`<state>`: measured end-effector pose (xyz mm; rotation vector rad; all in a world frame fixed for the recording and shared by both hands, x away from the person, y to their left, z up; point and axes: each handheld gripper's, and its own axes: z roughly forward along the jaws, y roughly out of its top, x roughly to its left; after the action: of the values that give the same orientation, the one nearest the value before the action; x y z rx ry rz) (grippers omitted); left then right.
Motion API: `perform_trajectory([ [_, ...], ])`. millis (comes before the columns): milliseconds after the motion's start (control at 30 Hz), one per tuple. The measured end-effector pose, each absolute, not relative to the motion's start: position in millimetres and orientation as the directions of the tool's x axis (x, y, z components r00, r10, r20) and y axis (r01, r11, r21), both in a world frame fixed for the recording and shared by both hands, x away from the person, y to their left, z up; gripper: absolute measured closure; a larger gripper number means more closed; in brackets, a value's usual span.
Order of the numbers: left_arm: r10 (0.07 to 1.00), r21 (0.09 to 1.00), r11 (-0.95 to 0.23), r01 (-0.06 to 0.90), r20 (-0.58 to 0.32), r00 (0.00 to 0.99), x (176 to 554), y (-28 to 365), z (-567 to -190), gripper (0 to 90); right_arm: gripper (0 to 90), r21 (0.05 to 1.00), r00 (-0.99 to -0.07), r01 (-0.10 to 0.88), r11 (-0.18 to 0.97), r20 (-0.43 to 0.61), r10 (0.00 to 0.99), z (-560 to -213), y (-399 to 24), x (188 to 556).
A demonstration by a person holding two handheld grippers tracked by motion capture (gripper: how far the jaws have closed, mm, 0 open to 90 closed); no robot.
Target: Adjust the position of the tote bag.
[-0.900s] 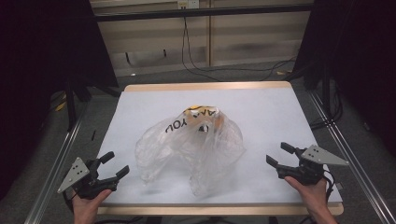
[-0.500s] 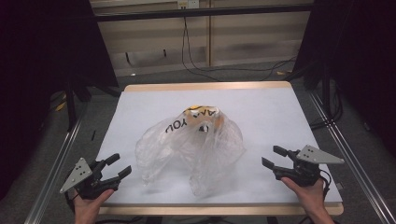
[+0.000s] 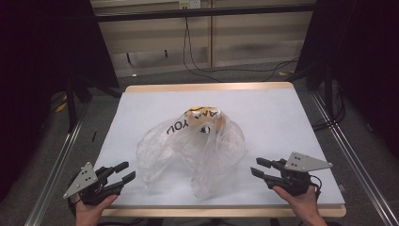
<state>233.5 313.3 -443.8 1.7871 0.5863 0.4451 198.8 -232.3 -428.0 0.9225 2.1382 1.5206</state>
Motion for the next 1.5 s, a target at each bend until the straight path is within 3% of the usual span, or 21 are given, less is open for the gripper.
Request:
perform_trajectory([
  [100,0.556,0.953,-0.253,0.164,0.005,0.831,233.2,306.6,-442.6,61.8,64.6,0.925,-0.768,0.293,0.242,0.076,0.636,-426.5,-214.4,194.3],
  [333,0.559,0.95,-0.262,0.17,0.006,0.829,236.7,302.8,-439.5,61.5,65.9,0.912,-0.818,0.293,0.288,0.083,0.57,-428.3,-187.9,196.5],
  [567,0.487,0.933,-0.319,0.163,0.014,0.873,239.6,282.9,-439.2,71.3,69.7,0.902,-0.867,0.273,0.333,0.081,0.491,-428.0,-156.3,199.9],
  [767,0.459,0.931,-0.33,0.154,0.016,0.888,245.4,268.6,-433.5,62.8,68.7,0.878,-0.887,0.288,0.383,0.094,0.452,-437.3,-131.7,209.4],
  [1133,0.44,0.907,-0.389,0.161,0.029,0.898,260.8,251.3,-442.5,62.0,68.6,0.856,-0.907,0.281,0.434,0.09,0.41,-443.1,-103.3,223.7],
  [1500,0.448,0.849,-0.484,0.212,0.032,0.894,270.3,255.5,-467.7,57.2,60.7,0.796,-0.917,0.303,0.524,0.093,0.388,-474.1,-91.7,231.9],
])
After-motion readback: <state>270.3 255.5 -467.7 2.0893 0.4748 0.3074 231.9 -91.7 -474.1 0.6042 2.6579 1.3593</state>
